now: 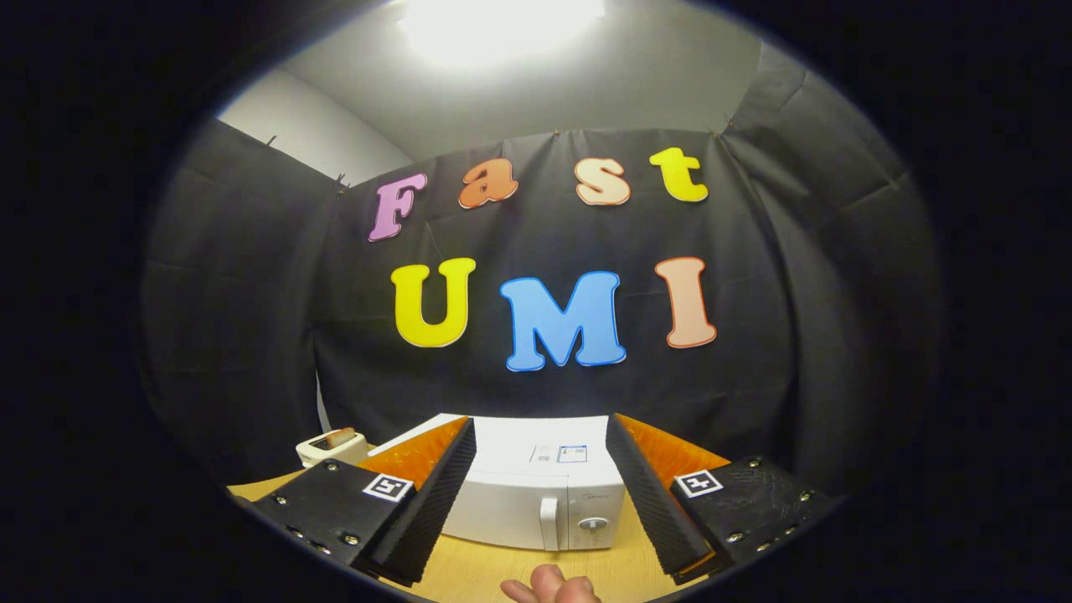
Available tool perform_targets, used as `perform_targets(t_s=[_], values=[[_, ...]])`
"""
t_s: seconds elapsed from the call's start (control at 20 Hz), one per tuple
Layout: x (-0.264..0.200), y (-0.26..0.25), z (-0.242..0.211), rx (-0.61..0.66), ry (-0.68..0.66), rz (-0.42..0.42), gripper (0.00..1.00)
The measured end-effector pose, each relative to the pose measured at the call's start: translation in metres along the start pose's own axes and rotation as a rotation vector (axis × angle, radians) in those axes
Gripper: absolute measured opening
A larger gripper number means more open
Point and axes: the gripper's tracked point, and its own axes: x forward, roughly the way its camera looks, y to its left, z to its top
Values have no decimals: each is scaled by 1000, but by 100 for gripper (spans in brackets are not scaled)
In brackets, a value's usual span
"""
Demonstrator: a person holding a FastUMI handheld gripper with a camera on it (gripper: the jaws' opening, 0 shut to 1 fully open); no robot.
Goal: Open the microwave, put the food inside, and close the microwave door.
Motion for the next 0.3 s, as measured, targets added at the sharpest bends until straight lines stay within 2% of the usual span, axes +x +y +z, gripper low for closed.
perform_targets(t_s=[0.15, 0.3], values=[[-12, -8, 27, 1, -29, -13, 98], [-17, -20, 32, -3, -25, -19, 98]])
